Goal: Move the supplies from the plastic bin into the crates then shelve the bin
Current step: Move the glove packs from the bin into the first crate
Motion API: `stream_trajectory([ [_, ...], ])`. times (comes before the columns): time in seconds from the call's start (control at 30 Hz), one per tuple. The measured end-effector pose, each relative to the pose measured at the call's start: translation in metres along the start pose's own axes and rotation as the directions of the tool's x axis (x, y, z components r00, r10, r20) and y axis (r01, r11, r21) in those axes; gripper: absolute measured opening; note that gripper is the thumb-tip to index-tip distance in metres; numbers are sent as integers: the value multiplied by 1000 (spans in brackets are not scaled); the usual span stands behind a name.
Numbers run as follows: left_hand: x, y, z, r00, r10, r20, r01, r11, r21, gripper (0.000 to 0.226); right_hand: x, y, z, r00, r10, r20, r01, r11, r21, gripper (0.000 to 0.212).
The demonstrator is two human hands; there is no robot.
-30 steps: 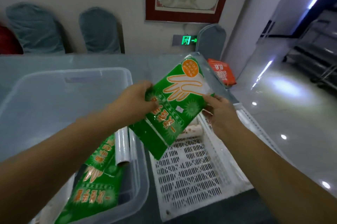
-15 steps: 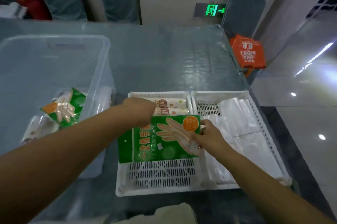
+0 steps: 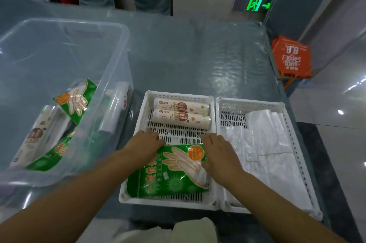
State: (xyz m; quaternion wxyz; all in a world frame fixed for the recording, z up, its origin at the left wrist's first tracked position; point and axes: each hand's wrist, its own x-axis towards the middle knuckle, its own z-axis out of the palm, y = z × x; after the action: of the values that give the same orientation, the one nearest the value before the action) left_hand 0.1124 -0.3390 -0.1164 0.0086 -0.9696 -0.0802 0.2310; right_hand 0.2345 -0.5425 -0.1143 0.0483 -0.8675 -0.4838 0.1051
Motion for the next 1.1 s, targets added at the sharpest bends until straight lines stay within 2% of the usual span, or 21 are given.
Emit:
stream_trajectory([
  [0.1,-5,5,15,997,9,-74,-18,991,-133,76,7,-5,7,962,-210,174,231,966,-112,72],
  [0.2,-15,7,28,998,59,-1,-59,989,-135,102,14,-8,16,926,-230,301,291,940,-178,81],
  [0.27,-19,7,38,994,86,65,-79,992,-95,112,19,-8,19,914,-210,346,293,934,-207,85],
  [0.37,-21,9,47,991,92,101,-89,996,-32,116,24,-8,20,903,-200,380,306,921,-242,89],
  [0.5,-18,11,43,994,95,48,-97,995,38,113,26,-10,20,909,-207,362,315,910,-270,92],
  [0.7,-26,15,22,995,58,76,-57,998,-5,98,30,-14,14,913,-158,376,278,916,-290,90],
  [0.8,-40,19,-4,999,12,-47,-14,999,-38,79,41,-24,-2,933,-163,321,249,937,-245,76],
  [0.9,-61,17,-40,968,32,-250,-42,999,-35,55,54,-41,-31,968,-186,166,212,964,-158,56],
  [1.03,-99,-12,-91,847,63,-529,-97,995,-36,50,72,-73,-80,988,-140,-67,139,990,-19,46],
  [1.1,-118,-42,-107,777,41,-628,-55,998,-3,47,82,-94,-103,979,-114,-166,125,991,52,41],
])
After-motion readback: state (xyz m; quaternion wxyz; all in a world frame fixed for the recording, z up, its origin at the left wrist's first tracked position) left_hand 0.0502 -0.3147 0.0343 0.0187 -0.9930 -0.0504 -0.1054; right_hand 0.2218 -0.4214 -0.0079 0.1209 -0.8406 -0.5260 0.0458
